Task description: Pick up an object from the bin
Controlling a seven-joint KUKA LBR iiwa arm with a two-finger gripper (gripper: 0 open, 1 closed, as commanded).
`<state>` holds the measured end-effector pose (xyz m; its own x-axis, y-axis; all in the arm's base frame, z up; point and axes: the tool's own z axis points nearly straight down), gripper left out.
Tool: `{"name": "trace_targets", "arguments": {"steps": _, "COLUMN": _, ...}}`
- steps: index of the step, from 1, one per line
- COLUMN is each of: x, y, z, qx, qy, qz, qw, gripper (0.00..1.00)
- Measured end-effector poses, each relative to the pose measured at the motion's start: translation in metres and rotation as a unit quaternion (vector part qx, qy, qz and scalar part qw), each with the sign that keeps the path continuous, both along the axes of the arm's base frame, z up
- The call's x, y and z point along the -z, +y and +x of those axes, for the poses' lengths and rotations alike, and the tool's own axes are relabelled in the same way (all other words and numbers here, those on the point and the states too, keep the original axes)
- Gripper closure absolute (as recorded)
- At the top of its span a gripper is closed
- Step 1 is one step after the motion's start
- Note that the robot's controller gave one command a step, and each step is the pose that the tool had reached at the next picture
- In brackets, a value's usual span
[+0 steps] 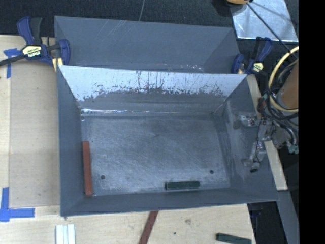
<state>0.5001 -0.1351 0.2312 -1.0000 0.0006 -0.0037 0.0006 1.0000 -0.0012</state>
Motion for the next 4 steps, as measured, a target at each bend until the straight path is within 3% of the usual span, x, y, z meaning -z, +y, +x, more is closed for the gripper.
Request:
{"name": "trace_targets", "arguments": {"steps": 1, "x": 0.048, "y": 0.019, "z": -0.007, "qx": -0.044, "qy": -0.0018, "qz": -0.001, "qw": 0.999, "gripper": 0.0}}
{"name": "trace_targets", "arguments": {"steps": 2, "x": 0.114, "y": 0.025, "z": 0.002, "qx": -0.084, "qy": -0.0019, "qz": -0.001, "qw": 0.9965, "gripper": 0.0}}
{"name": "trace_targets", "arguments": {"steps": 3, "x": 0.159, "y": 0.025, "z": -0.009, "qx": -0.146, "qy": 0.0, "qz": 0.0, "qw": 0.9893, "gripper": 0.0}}
{"name": "trace_targets", "arguments": {"steps": 4, "x": 0.144, "y": 0.108, "z": -0.004, "qx": -0.021, "qy": -0.0001, "qz": 0.0, "qw": 0.9998, "gripper": 1.0}}
